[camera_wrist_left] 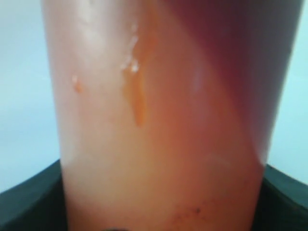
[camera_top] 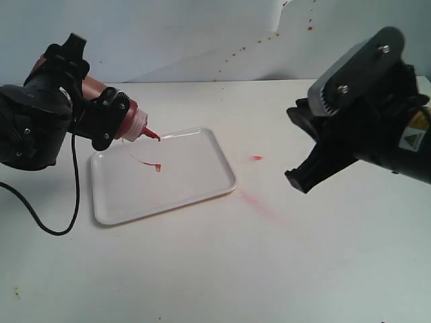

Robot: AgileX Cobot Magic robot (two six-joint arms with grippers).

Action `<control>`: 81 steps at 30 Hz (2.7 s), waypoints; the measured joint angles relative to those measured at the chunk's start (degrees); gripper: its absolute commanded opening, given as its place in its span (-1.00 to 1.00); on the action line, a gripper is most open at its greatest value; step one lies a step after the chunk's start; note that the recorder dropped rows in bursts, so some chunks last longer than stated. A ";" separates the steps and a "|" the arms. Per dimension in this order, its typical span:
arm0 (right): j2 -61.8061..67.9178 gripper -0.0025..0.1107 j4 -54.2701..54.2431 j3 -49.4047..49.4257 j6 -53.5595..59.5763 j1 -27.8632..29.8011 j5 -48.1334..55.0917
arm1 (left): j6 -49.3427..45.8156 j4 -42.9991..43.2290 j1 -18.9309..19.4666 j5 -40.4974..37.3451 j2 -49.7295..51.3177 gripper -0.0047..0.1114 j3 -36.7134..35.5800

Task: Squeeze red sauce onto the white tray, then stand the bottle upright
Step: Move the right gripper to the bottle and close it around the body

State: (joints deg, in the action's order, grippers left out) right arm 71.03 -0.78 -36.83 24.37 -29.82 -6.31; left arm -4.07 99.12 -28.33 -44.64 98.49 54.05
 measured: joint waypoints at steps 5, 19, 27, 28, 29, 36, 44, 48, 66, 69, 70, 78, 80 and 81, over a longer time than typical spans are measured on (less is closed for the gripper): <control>7.77 0.65 0.22 0.00 5.67 0.00 -8.93 | 0.00 0.00 0.00 0.00 0.00 -0.92 0.00; 31.51 0.74 7.71 -10.83 5.58 -0.82 -28.83 | -2.64 0.00 0.00 -0.09 0.00 -0.92 0.00; 37.73 0.66 17.50 -25.28 -21.11 0.72 -19.82 | -7.85 0.00 0.00 -0.09 0.00 -0.92 -1.64; 37.99 0.66 21.08 -26.66 -25.44 0.95 -17.36 | -8.96 0.00 0.00 -0.09 0.00 -0.92 -1.99; 38.40 0.66 29.69 -29.35 -34.36 1.47 -14.17 | -10.51 -0.12 0.00 -0.09 0.00 -0.92 -2.54; 45.66 0.66 80.24 -42.43 -92.59 9.84 -36.25 | -11.73 -0.21 0.00 -0.09 0.00 -0.92 -2.65; 55.32 0.66 93.44 -51.35 -100.16 10.76 -45.06 | -14.09 -0.21 0.00 2.05 0.00 -0.92 -2.65; 60.33 0.66 94.05 -58.27 -103.38 10.51 -49.17 | -14.72 -0.21 0.00 2.05 0.00 -0.92 -2.65; 66.43 0.66 94.74 -67.46 -94.07 2.76 -46.14 | -14.99 -0.21 0.00 4.10 0.00 -0.92 -2.65; 66.43 0.66 94.74 -67.49 -93.02 1.80 -46.02 | -14.99 -0.21 0.00 4.10 0.00 -0.92 -2.65; 66.43 0.66 94.74 -67.49 -92.83 1.41 -45.67 | -14.99 -0.21 0.00 4.10 0.00 -0.92 -2.65; 66.43 0.66 93.24 -67.49 -90.24 -2.08 -41.68 | -14.99 -0.21 0.00 4.10 0.00 -0.92 -2.65; 66.53 0.66 92.49 -67.49 -89.71 -2.55 -40.16 | -14.99 -0.21 0.00 3.99 0.00 -0.92 -2.65; 66.53 0.66 92.23 -67.49 -89.55 -2.69 -39.17 | -14.99 -0.21 0.00 3.86 0.00 -0.92 -2.65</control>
State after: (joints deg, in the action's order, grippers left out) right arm 137.56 91.45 -104.32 -65.18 -32.50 -45.48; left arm -19.06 98.91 -28.33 -40.78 98.49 51.40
